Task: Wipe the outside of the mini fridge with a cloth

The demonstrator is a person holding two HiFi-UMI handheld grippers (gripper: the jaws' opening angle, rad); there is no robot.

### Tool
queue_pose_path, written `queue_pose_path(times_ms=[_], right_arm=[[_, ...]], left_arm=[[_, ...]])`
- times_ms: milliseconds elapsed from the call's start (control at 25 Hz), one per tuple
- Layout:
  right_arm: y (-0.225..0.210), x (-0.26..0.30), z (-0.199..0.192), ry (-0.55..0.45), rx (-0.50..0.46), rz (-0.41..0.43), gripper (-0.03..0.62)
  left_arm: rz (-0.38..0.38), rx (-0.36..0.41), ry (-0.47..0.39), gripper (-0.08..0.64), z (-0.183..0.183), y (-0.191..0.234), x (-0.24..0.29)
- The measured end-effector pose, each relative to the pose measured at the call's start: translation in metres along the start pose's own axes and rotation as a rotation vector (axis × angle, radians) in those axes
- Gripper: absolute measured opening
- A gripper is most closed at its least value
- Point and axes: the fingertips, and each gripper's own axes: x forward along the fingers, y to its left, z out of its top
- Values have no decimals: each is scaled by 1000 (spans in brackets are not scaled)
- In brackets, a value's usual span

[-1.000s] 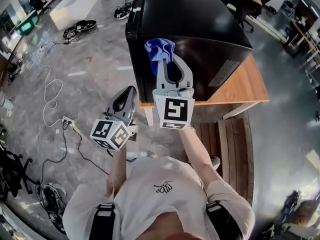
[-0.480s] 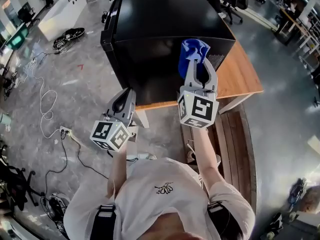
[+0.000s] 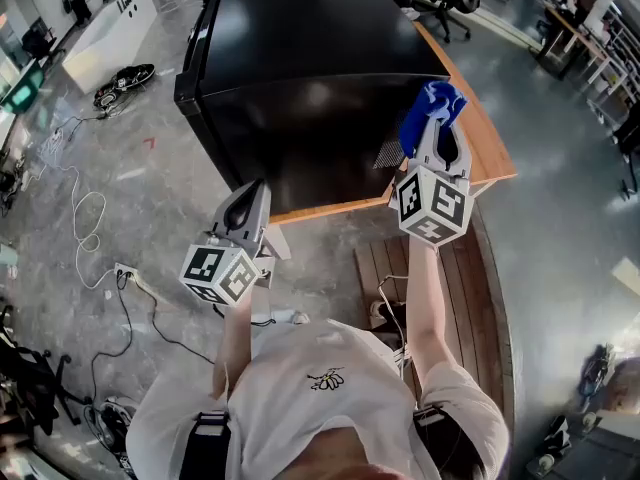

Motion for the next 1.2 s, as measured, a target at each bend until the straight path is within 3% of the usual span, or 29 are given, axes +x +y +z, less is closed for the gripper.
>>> queue_pose_path(times_ms=[440,1200], right_arm=[[-14,1,1,-17,-66,-57,61],[-37,8,-1,-3,-54,-122,61]], left_arm=[[35,13,-8,5,5,12,-8],[84,9,-29,5,14,36,-35]])
